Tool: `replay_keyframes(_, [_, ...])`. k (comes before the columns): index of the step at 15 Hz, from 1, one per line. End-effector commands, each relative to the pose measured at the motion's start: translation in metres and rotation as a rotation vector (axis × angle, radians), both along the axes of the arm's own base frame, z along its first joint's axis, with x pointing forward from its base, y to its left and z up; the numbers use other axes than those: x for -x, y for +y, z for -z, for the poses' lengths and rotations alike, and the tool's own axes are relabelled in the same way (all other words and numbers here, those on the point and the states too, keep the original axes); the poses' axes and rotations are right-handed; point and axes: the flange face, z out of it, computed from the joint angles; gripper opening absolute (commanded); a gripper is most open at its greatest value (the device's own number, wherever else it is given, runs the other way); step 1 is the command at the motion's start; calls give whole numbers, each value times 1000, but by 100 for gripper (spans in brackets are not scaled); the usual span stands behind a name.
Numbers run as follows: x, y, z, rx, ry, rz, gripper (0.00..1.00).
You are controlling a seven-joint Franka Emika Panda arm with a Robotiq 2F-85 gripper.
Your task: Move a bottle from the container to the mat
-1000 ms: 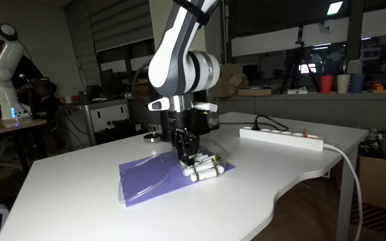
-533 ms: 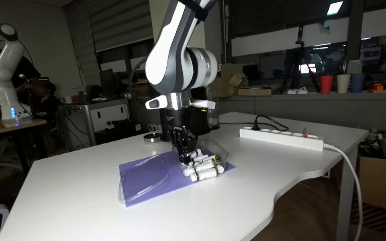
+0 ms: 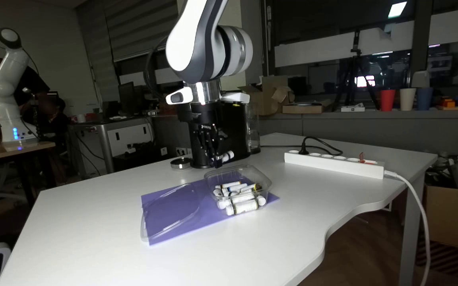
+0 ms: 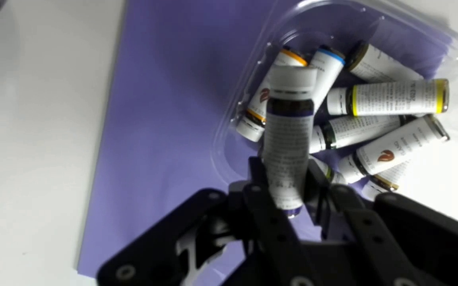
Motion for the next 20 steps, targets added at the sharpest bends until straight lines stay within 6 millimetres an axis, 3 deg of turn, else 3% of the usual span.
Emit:
replay_keyframes(1, [-13, -19, -9, 42, -109, -26, 7])
replay_keyframes(8, [-51, -71, -3, -24, -335, 1, 7])
replay_keyframes(12, [-67, -93, 17, -73, -387, 47, 7])
replay_keyframes(16, [-79, -103, 43, -122, -392, 78, 7])
replay_keyframes(20, [-85, -96, 65, -191, -369, 118, 7])
